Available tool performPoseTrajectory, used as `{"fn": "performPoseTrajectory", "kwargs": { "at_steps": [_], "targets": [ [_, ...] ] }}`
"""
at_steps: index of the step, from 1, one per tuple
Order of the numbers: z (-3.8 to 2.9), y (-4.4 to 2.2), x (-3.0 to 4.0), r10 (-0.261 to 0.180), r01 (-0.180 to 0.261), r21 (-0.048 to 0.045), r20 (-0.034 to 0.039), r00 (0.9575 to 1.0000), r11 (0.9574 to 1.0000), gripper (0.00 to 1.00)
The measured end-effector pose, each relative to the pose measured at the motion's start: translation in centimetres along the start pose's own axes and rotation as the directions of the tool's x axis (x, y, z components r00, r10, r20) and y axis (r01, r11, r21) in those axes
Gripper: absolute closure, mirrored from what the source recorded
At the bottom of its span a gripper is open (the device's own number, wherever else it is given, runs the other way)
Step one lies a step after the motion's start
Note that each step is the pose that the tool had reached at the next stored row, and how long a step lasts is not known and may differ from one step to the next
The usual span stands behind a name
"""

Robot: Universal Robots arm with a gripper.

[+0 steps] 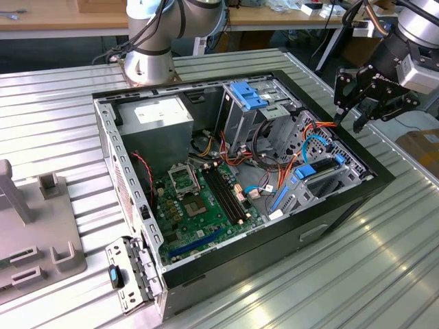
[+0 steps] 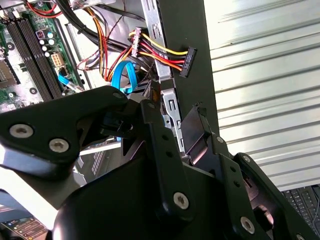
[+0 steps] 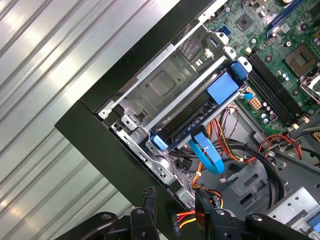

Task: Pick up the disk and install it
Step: 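Insert the first disk wire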

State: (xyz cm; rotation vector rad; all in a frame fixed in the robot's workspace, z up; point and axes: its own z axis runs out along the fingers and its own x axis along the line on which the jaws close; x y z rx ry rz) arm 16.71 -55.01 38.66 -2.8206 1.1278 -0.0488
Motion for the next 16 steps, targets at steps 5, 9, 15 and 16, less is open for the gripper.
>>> {"fn": "performPoseTrajectory", "kwargs": {
  "at_steps": [5, 9, 15, 16],
  "targets": [
    [0.00, 0.00, 0.00, -0.002, 0.002, 0.0000, 0.0002, 1.0000, 1.0000, 0.56],
    [0.03, -0.03, -0.02, -0.037, 0.037, 0.0028, 0.0008, 0.9993, 0.9993, 0.56],
    [0.19, -0.05, -0.05, -0.126, 0.127, 0.0285, -0.0151, 0.9919, 0.9915, 0.56],
    [0.29, -0.03, -0.05, -0.133, 0.134, 0.0305, -0.0170, 0.9909, 0.9905, 0.56]
  ]
}}
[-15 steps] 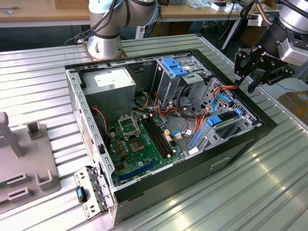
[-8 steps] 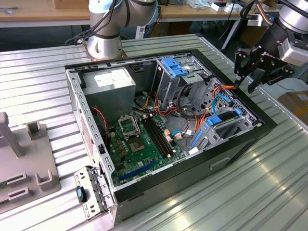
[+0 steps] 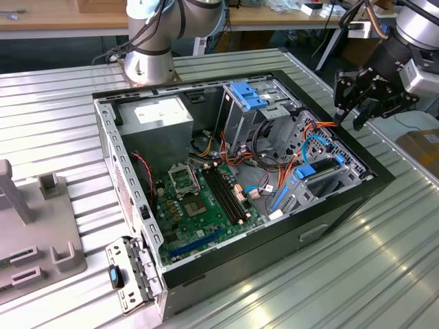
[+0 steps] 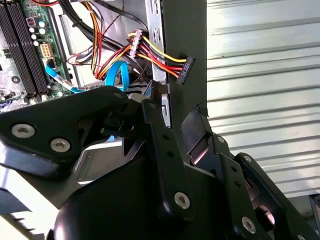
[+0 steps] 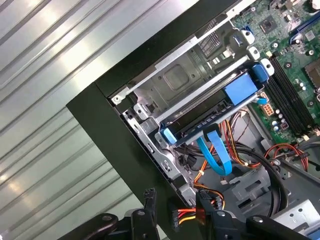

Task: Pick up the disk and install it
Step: 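Insert the first disk wire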

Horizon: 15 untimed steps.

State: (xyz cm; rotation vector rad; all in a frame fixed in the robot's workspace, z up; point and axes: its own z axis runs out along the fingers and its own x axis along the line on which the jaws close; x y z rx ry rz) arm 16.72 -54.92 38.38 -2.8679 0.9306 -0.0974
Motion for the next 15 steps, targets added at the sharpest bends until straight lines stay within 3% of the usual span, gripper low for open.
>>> {"fn": "performPoseTrajectory", "kwargs": {
  "at_steps": [15],
  "targets": [
    [0.30, -0.03, -0.06, -0.001, 0.001, 0.0001, 0.0001, 1.0000, 1.0000, 0.56]
  ]
}}
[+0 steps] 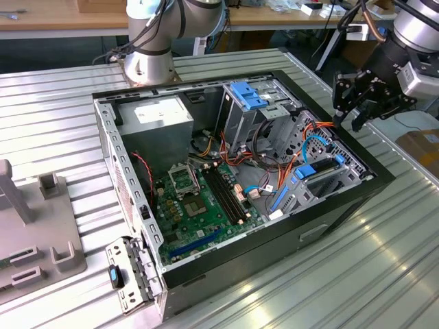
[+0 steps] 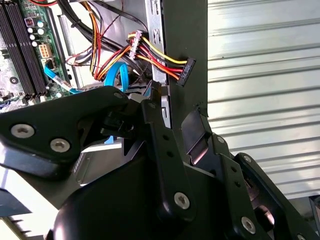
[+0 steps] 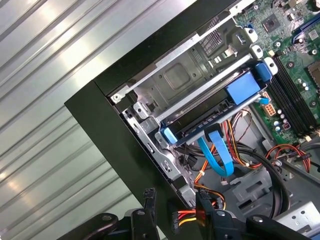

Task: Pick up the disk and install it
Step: 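Insert the first disk wire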

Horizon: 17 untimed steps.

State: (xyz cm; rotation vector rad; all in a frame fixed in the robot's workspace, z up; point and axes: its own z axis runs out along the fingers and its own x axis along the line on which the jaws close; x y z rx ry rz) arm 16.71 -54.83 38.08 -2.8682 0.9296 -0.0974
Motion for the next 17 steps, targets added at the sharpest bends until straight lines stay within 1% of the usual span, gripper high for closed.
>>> {"fn": "performPoseTrajectory", "kwargs": {
  "at_steps": [3, 6, 17],
  "targets": [
    [0.07, -0.21, -0.15, 0.000, 0.000, -0.0001, -0.0001, 1.0000, 1.0000, 0.56],
    [0.27, -0.25, -0.21, 0.000, 0.000, 0.0000, 0.0000, 1.0000, 1.0000, 0.56],
    [0.28, -0.31, -0.25, 0.000, 0.000, -0.0001, -0.0001, 1.0000, 1.0000, 0.56]
  ]
}}
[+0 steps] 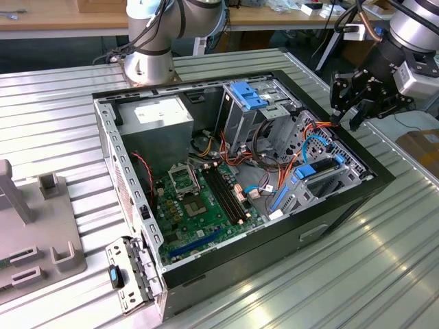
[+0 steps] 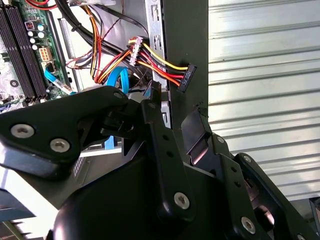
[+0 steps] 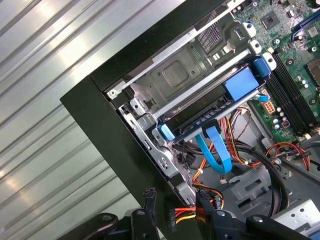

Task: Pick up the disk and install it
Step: 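Insert the first disk wire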

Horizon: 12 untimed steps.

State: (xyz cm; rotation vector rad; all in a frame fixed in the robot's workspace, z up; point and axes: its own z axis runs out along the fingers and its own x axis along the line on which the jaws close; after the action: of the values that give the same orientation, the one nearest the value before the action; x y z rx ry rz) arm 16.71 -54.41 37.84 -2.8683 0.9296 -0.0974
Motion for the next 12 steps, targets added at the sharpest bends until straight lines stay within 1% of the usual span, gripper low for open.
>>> {"fn": "performPoseTrajectory", "kwargs": {
  "at_steps": [5, 6, 8, 10, 12],
  "targets": [
    [0.25, -0.04, -0.05, -0.005, 0.005, 0.0003, 0.0005, 1.0000, 1.0000, 0.56],
    [0.30, -0.04, -0.06, -0.010, 0.010, 0.0007, 0.0006, 0.9999, 0.9999, 0.56],
    [0.58, -0.11, -0.05, -0.035, 0.035, 0.0048, -0.0008, 0.9994, 0.9994, 0.56],
    [0.71, -0.60, 0.49, -0.043, 0.043, 0.0050, 0.0002, 0.9991, 0.9991, 0.56],
    [0.96, -0.82, 0.58, -0.049, 0.049, 0.0053, 0.0011, 0.9988, 0.9988, 0.56]
  ]
}}
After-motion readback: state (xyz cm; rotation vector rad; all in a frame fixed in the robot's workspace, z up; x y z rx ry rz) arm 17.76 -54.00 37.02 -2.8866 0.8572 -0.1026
